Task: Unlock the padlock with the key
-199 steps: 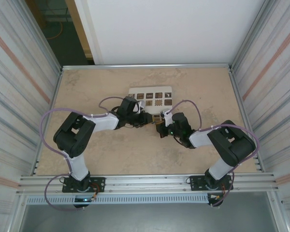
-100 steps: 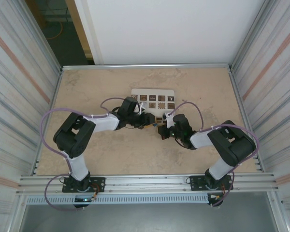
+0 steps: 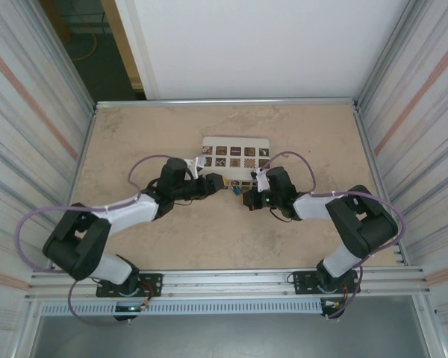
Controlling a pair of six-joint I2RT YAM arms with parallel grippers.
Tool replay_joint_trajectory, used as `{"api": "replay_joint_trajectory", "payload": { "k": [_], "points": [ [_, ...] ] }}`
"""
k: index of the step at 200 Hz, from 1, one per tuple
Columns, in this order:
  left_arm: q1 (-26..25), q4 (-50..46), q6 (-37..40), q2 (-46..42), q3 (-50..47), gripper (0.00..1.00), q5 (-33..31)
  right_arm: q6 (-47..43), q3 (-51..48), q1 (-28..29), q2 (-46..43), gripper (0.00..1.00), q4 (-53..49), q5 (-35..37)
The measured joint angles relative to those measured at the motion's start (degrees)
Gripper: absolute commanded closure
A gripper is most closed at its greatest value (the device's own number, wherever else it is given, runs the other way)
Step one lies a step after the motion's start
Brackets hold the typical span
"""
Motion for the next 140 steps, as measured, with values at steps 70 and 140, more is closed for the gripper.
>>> {"api": "replay_joint_trajectory", "payload": {
  "k": [70,140],
  "points": [
    [-2.0,13.4,-11.0,-5.8,-14.1,0.42,-7.8,4.3,3.7,-0.9,-1.6,1.00,-8.7,-5.5],
    [-3.1,33.9,-21.6,6.7,-17.1,0.41,-10.5,17.7,3.6,0.0,-1.6,1.00,-5.9,-7.5]
  ]
}}
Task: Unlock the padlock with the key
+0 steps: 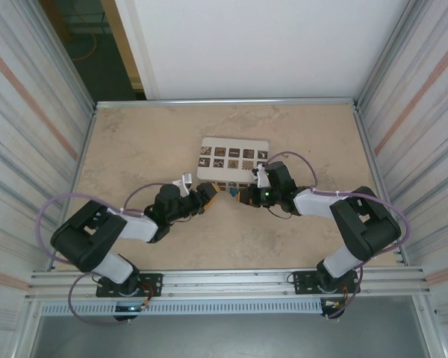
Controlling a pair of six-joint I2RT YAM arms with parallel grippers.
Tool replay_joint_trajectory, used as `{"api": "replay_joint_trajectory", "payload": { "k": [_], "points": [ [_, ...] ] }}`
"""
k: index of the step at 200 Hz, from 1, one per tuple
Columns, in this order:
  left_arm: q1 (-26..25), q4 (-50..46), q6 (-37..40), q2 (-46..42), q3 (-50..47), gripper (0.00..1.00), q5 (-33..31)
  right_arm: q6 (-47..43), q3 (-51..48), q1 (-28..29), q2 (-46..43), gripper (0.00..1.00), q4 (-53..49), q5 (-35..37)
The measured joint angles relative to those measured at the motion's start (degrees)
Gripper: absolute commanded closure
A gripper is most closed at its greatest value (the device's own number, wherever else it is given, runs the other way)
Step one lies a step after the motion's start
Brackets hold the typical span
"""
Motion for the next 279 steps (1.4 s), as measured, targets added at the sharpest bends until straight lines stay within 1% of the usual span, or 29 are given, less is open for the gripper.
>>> {"api": "replay_joint_trajectory", "payload": {
  "k": [22,58,119,142,193,279],
  "points": [
    [-0.5,4.5,-1.5,4.0,0.0,0.42,0.0,3.7,0.0,1.0,0.0,1.00,1.5,0.5],
    [-0.7,9.7,-3.3,8.2,0.3,0.43,-0.5,7.1,0.0,1.7,0.0,1.00,2.6,1.2],
    [-0.7,16.4,-7.1,14.7,0.8,0.47,-1.2,8.7,0.0,2.1,0.1,1.00,3.0,1.2],
    [-1.0,17.9,-8.0,16.9,2.0,0.47,-1.5,8.9,0.0,2.2,0.2,1.00,3.1,1.2],
    [-2.0,20.9,-9.7,20.7,4.2,0.53,-1.5,9.0,0.0,2.6,0.9,1.00,4.3,1.3],
    [-2.2,22.1,-11.2,22.9,6.1,0.63,-1.5,10.5,0.0,2.6,1.2,1.00,5.6,1.3]
  ]
}}
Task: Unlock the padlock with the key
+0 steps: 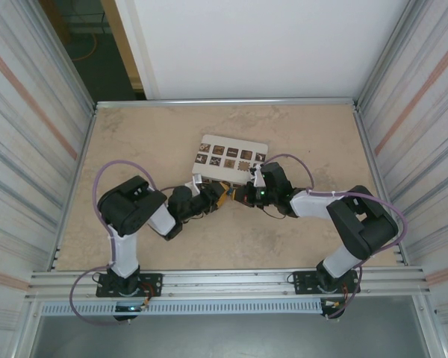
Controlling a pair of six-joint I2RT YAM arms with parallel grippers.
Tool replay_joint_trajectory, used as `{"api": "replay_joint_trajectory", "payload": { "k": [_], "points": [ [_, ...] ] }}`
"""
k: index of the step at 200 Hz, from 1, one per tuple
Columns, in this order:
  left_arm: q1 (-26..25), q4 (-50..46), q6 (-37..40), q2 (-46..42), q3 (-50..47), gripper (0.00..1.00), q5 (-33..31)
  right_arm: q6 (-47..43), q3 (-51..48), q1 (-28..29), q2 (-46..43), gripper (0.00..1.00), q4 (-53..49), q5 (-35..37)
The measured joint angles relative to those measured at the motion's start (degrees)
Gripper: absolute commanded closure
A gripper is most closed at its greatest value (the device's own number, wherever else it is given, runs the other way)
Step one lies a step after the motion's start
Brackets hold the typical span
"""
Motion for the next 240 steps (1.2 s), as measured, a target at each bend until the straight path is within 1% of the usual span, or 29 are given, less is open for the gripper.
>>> {"api": "replay_joint_trajectory", "payload": {
  "k": [58,150,178,215,240],
  "points": [
    [-0.4,0.0,-0.6,1.3,1.5,0.71,0.0,1.3,0.0,0.0,0.4,1.00,1.3,0.0],
    [-0.5,0.0,-1.6,1.4,1.8,0.89,0.0,2.6,-0.7,0.0,0.4,0.99,2.8,0.0],
    [-0.5,0.1,-1.7,1.4,1.8,0.92,0.0,2.5,-1.3,-0.1,-0.1,0.92,3.2,0.2],
    [-0.9,-0.1,-2.2,1.3,1.7,0.97,-0.1,2.1,-2.6,-0.4,-2.5,0.74,2.4,-0.2],
    [-0.9,-0.5,-3.4,1.2,1.5,1.00,-0.3,0.2,-2.8,-1.2,-5.9,0.62,0.3,-0.4]
  ]
}}
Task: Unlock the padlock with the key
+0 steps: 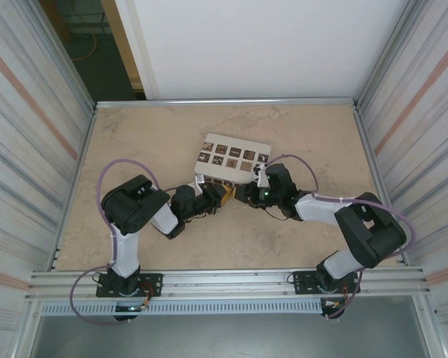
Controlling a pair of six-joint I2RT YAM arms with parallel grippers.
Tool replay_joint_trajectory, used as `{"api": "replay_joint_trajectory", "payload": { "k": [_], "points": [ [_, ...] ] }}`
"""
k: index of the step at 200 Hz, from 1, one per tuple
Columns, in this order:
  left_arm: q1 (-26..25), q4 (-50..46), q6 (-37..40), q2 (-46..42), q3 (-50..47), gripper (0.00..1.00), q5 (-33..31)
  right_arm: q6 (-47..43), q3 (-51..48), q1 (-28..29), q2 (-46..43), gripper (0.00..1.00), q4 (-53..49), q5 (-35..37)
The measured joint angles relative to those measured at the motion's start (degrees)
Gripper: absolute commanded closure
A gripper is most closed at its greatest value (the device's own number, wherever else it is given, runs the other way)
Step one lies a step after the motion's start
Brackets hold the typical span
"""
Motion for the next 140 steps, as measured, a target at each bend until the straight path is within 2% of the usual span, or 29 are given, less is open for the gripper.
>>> {"api": "replay_joint_trajectory", "payload": {
  "k": [32,70,107,140],
  "points": [
    [0.0,-5.0,-0.8,-3.4,-0.1,1.00,-0.2,-4.6,0.0,-0.6,-5.8,0.50,-3.8,0.2],
    [0.0,-18.8,-1.1,-11.8,0.0,1.00,-0.2,-14.9,0.0,0.4,-14.4,0.40,-10.1,3.3],
    [0.0,-31.5,-1.5,-17.1,1.7,1.00,0.0,-29.2,0.5,5.6,-23.1,0.36,-16.9,11.6],
    [0.0,-37.7,-2.4,-18.8,3.6,1.00,0.3,-45.7,0.7,12.0,-27.4,0.39,-20.5,19.8]
  ]
}}
